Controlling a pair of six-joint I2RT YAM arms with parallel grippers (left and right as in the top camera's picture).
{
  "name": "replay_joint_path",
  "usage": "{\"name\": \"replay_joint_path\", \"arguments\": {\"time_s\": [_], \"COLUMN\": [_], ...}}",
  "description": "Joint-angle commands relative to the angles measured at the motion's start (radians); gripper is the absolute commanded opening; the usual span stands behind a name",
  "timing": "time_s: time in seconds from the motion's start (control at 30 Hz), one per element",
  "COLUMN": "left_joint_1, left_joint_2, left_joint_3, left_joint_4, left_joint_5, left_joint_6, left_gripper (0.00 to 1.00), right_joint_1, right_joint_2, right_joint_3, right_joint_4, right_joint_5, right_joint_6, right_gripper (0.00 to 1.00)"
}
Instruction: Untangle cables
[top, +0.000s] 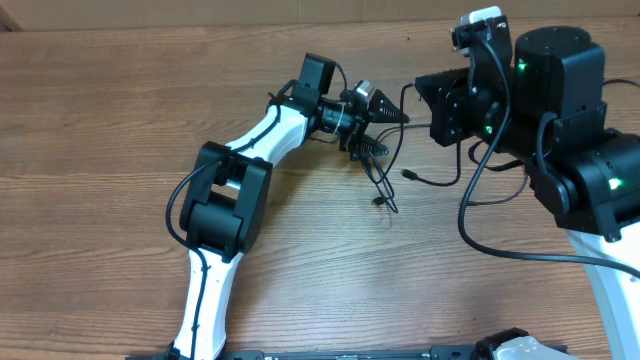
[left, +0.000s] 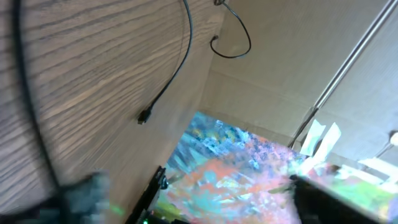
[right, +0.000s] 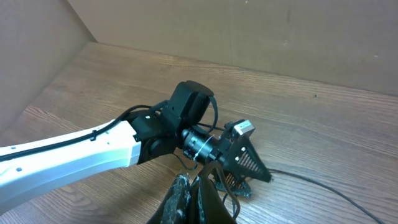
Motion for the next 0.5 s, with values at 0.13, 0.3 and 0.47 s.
{"name": "replay_joint_path", "arguments": {"time_s": [0.13, 0.3, 0.47], "left_joint_1": [0.006, 0.019, 0.100], "left_joint_2": [-0.007, -0.007, -0.008], "left_joint_3": [0.011, 0.011, 0.011], "left_joint_4": [0.001, 0.002, 0.001], "left_joint_5": [0.020, -0.031, -0.143], "left_joint_6": [-0.010, 0.035, 0.155], "left_gripper": [0.04, 0.04, 0.04], "right_joint_1": [-0.003, -0.003, -0.003], "right_joint_2": [-0.002, -0.002, -0.002], "right_joint_3": [0.007, 0.007, 0.007], "right_joint_4": [-0.001, -0.001, -0.005], "right_joint_5": [0.000, 0.000, 0.000], "right_joint_6": [0.003, 0.003, 0.003], "right_gripper": [0.04, 0.04, 0.04]}}
